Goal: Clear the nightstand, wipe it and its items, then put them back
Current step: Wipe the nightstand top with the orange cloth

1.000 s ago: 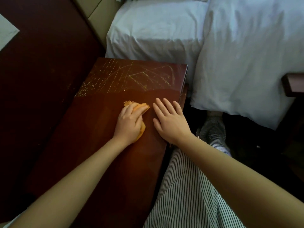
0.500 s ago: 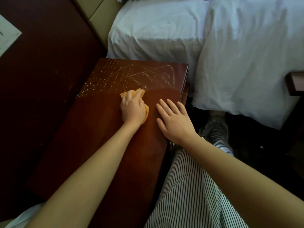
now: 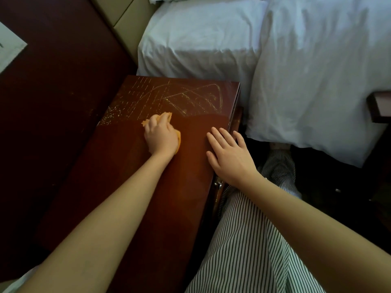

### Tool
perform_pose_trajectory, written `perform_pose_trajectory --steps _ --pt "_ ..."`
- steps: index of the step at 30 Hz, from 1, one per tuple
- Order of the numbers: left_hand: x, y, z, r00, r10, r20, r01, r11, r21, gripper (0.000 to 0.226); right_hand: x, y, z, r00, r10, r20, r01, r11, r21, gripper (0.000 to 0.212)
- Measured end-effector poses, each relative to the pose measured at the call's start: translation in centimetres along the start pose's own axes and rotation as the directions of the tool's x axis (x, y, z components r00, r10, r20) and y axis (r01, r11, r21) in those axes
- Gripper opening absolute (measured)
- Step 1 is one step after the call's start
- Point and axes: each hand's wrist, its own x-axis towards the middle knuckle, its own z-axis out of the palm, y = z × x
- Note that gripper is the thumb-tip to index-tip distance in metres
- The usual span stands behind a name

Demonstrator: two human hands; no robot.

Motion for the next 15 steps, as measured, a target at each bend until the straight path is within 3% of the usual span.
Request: perform_pose_trajectory --steps 3,6,10,12,15 --pt "-0.1 2.2 1.1 0.999 0.036 -0.015 -0.036 0.999 0.000 0.038 0.0 0.0 0.1 0.999 -0.021 -0.030 0.021 1.000 0.004 0.071" --pt "-2.1 2.4 1.3 0.977 0.209 0.046 -0.208 0.978 -0.034 0.038 0.0 0.1 0.1 0.998 -0.022 -0.056 0.023 0.999 0.022 0.078" --pt "-5.4 -0.4 0.0 0.887 0.444 0.125 -0.434 0.896 -0.099 0.039 0.1 0.2 0.0 0.997 0.002 -0.074 0.002 0.999 0.044 0.076" --pt "-5.7 -1.9 -0.8 0.871 0.470 0.143 -0.458 0.882 -0.112 0.040 -0.1 0.4 -0.2 0.997 0.018 -0.068 -0.014 0.998 0.062 0.069" --pt "-4.4 -2.5 -1.4 0.922 0.366 0.123 -0.362 0.930 -0.059 0.039 -0.6 0.7 -0.4 0.997 0.030 -0.065 -0.027 0.999 0.046 0.062"
